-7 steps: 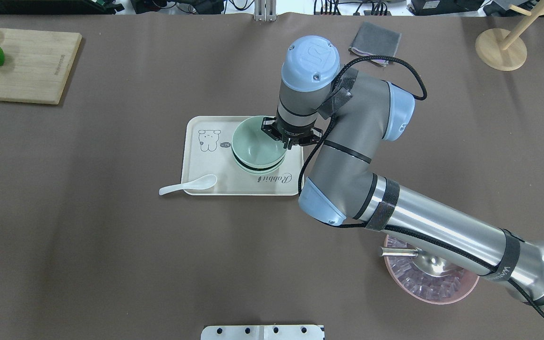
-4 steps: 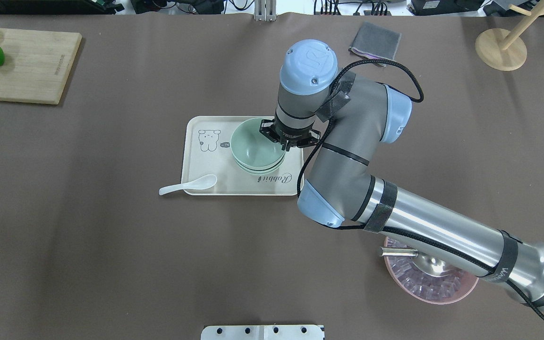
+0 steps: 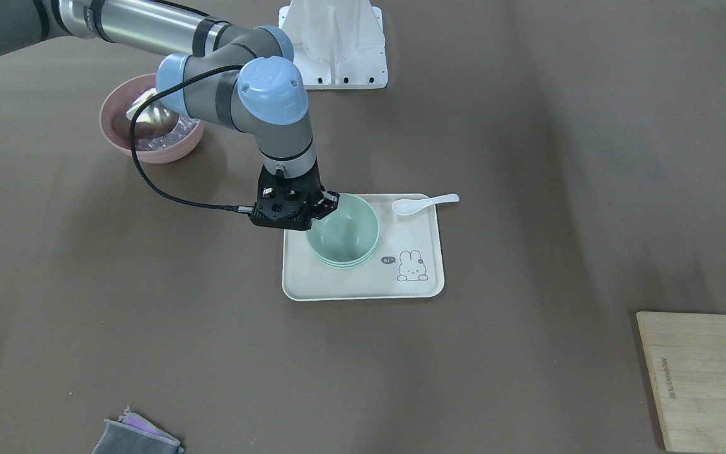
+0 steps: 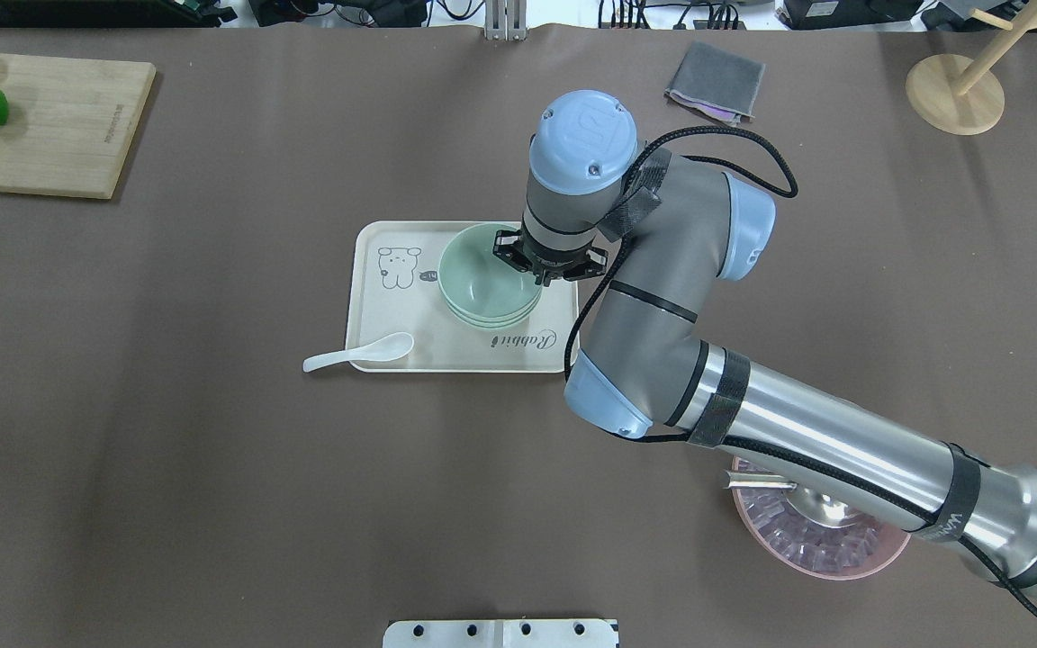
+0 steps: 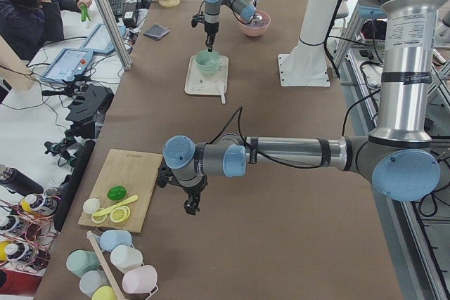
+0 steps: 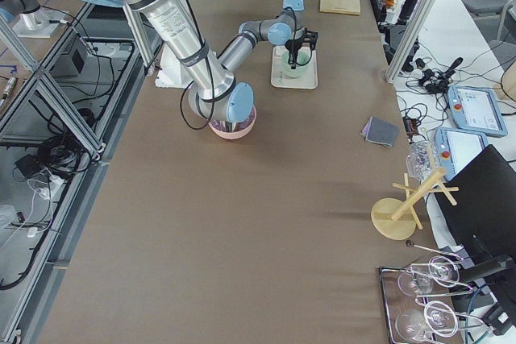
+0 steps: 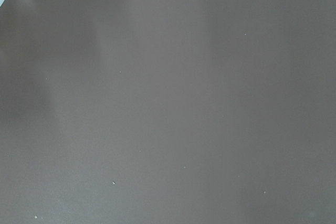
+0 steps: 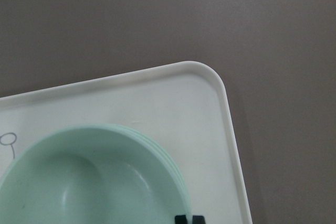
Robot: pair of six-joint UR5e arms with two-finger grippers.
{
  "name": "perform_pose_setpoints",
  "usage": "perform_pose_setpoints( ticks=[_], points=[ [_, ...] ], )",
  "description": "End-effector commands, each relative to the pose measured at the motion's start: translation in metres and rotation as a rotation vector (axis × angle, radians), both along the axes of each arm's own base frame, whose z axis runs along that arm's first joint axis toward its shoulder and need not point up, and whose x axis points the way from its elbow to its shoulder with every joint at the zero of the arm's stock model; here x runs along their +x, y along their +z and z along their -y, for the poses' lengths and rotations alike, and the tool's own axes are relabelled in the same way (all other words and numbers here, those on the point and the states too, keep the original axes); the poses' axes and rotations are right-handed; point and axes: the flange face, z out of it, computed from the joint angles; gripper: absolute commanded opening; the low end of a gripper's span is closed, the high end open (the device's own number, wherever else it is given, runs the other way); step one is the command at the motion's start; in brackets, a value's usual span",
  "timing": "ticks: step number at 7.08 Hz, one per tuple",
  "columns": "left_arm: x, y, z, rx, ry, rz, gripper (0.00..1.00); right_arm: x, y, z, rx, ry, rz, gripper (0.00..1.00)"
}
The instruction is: Stack green bowls together
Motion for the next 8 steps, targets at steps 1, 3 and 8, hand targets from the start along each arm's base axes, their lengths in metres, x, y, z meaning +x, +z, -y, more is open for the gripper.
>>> perform_pose_setpoints(
  ticks=[1, 3, 8],
  points=[
    [0.0, 0.0, 0.0, -0.001, -0.001, 0.0, 0.99, 0.001, -0.002, -0.001, 0.049, -0.022, -0.008, 1.0],
    [0.0, 0.0, 0.0, -0.001, -0.001, 0.0, 0.99, 0.006, -0.006, 0.002, 0.055, -0.018, -0.002, 1.0],
    [-0.036, -0.011, -0.021, -0.11, -0.122, 0.008, 0.99, 0.15, 0.034, 0.05, 0.138, -0.104, -0.066, 1.0]
  ],
)
